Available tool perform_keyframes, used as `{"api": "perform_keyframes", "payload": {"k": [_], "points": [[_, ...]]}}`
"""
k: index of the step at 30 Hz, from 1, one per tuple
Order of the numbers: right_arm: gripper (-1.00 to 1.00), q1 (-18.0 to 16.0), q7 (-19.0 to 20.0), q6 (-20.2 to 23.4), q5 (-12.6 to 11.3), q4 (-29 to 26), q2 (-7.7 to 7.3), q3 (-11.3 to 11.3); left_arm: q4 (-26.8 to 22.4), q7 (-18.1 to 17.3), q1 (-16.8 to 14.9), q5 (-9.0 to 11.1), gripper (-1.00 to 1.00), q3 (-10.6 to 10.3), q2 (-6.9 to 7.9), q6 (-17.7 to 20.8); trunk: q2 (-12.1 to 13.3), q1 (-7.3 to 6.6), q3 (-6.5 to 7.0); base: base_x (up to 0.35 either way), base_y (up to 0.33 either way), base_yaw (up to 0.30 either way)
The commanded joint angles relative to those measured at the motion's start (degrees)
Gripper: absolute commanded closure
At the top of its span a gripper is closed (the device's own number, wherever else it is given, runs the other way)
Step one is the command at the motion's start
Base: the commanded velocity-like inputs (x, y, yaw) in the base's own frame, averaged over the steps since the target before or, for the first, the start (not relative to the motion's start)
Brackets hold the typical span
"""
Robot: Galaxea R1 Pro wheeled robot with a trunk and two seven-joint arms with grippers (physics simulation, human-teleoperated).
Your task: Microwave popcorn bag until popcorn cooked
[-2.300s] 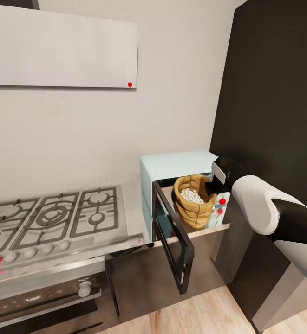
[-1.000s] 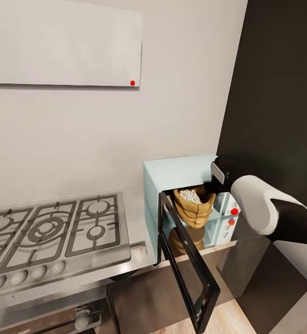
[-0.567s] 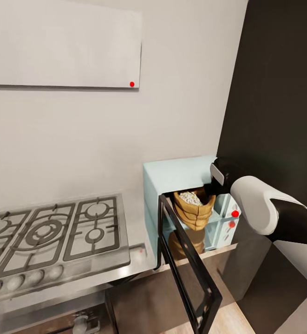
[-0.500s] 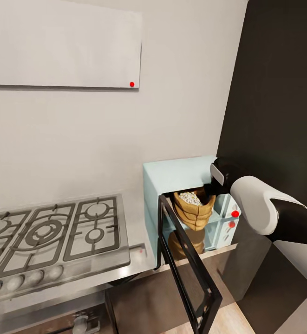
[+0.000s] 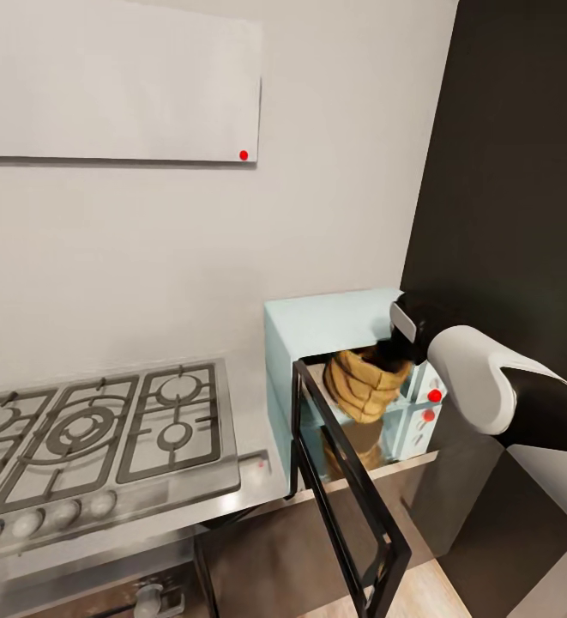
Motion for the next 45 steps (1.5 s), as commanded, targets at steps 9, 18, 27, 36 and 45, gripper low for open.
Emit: {"api": "perform_keyframes", "payload": {"k": [9,18,27,36,45], "points": [[-1.0,-0.1,0.0,0.2,1.3,-4.1,-0.42,-1.3,0.2,0.1,0.0,0.2,-1.0,0.0,-0.27,-0.2,0.0,0.19,-0.08,-0.143,0.0,0.0],[-1.0,-0.1,1.4,0.2,-1.7,-15.3,-3.78,-2.0,0.2,0.1,0.0,0.2,-1.0,0.0,-0.29,-0.3,0.0,0.19,-0.08,-0.344,0.0,0.0],[-1.0,13.7,1.9,0.2,-1.4,-15.1,-7.86,-0.4,0.2,0.1,0.0,0.2,-1.0,0.0,-0.25,-0.3,0.0,0.19,-0.08,-0.302,0.0,0.0],[-1.0,23.5,39.7,-22.7,-0.3,-14.8,-13.51,10.4,0.2,0.0,0.0,-0.3,-1.0,-0.3,-0.23,-0.3,0.0,0.19,-0.08,-0.061,0.0,0.0],[-1.0,26.0,48.9,-38.1,-5.9,-15.6,-11.53,10.0,0.2,0.0,0.0,-0.3,-1.0,-0.3,-0.2,-0.3,0.0,0.19,-0.08,0.0,0.0,0.0]]}}
